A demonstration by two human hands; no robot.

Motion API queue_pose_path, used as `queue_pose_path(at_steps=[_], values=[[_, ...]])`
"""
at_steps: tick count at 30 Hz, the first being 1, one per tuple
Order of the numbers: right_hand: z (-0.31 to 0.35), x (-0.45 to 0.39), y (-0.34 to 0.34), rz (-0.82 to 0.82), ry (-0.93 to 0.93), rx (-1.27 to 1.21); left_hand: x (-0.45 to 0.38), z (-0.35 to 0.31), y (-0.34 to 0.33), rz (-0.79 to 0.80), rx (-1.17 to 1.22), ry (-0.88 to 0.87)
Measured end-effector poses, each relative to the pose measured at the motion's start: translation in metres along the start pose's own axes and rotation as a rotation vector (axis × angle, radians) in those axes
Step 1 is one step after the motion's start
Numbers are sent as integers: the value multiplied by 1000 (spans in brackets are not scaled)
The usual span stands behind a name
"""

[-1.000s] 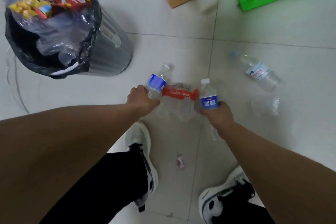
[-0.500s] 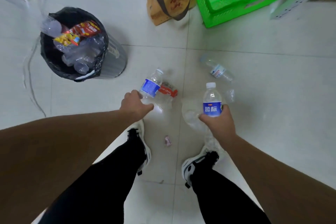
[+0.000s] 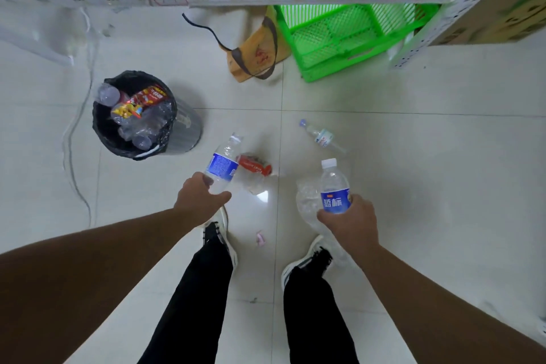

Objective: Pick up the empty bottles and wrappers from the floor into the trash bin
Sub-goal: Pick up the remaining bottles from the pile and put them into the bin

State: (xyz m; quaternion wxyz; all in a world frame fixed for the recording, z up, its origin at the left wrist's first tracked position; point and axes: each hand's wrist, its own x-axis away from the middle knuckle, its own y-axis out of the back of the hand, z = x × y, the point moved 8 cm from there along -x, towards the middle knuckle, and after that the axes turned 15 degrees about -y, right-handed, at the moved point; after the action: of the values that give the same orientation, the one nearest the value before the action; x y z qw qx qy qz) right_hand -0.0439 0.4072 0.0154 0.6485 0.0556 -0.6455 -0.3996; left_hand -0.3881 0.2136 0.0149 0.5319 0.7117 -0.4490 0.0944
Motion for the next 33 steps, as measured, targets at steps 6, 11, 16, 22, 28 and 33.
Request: queue_pose_path(at_steps=[6,11,16,22,28,33], values=[[-3,-2,3,53,49,-75,4,-11,-16,29,-8,-30],[-9,-17,-4,61,-8,-106,-10,-12,-31,46,-23,-55],[-7,-26,-26,76,-27,-107,-30,-13,-47,58,-125,-116],[10,-66,-74,95,37,-82,-86,11,-84,82,-91,-86],[23,-164,-149,114,104,-80,-172,48,-165,166,-42,-52],[14,-241,-201,93,85,-146,-230,81,-232,255,-95,-42]])
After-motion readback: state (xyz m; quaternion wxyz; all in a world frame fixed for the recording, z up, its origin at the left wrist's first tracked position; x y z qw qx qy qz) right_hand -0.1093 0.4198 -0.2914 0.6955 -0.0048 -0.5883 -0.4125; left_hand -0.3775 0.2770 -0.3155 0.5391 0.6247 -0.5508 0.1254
